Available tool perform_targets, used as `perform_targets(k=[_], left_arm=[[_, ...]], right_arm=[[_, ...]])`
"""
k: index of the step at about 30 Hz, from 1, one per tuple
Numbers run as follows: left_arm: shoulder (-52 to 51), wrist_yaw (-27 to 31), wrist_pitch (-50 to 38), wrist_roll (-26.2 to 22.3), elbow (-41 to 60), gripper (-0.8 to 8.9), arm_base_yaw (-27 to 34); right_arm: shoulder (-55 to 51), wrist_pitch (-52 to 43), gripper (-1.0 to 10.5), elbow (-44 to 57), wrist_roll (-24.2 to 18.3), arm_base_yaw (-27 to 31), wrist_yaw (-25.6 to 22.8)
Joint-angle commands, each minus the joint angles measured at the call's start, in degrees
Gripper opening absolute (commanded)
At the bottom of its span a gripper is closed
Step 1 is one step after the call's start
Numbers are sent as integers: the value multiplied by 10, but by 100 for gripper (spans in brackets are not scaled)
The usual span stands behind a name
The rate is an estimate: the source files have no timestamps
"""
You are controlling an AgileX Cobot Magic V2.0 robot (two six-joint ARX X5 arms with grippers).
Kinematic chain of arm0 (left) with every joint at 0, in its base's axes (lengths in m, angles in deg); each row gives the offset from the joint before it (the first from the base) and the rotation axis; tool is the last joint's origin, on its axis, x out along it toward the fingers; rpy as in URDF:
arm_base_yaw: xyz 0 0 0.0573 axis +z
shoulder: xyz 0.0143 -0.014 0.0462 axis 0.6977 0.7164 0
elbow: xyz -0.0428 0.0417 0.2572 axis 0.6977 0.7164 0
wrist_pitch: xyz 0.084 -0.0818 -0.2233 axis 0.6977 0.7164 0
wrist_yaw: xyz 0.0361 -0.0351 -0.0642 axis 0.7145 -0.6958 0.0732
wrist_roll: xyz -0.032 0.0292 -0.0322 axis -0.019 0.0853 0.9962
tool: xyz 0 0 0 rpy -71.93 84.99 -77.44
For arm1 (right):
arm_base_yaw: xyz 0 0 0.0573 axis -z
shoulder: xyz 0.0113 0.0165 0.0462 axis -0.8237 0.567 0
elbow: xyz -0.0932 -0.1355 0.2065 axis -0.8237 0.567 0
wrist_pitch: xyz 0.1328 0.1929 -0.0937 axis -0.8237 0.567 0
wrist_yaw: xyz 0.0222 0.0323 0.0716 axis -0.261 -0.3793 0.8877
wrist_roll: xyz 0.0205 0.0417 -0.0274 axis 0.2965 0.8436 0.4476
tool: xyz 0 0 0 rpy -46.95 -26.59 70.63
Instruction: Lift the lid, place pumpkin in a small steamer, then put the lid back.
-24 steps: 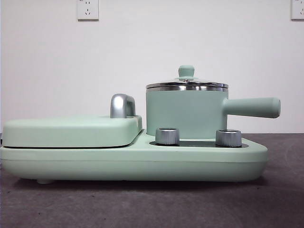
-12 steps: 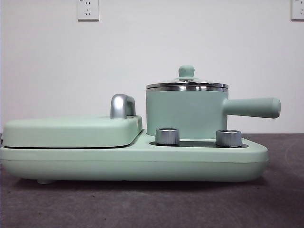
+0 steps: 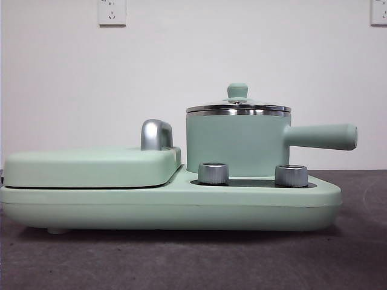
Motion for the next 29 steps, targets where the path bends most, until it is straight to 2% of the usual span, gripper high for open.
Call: perform_targets(k=[1, 29], left_arm=[[-1, 0, 3, -7, 10, 9, 0], [-1, 0, 3, -7, 10, 9, 0]], right_arm=[[-2, -12, 20, 5, -6, -4, -2], [-2, -24, 20, 5, -6, -4, -3]])
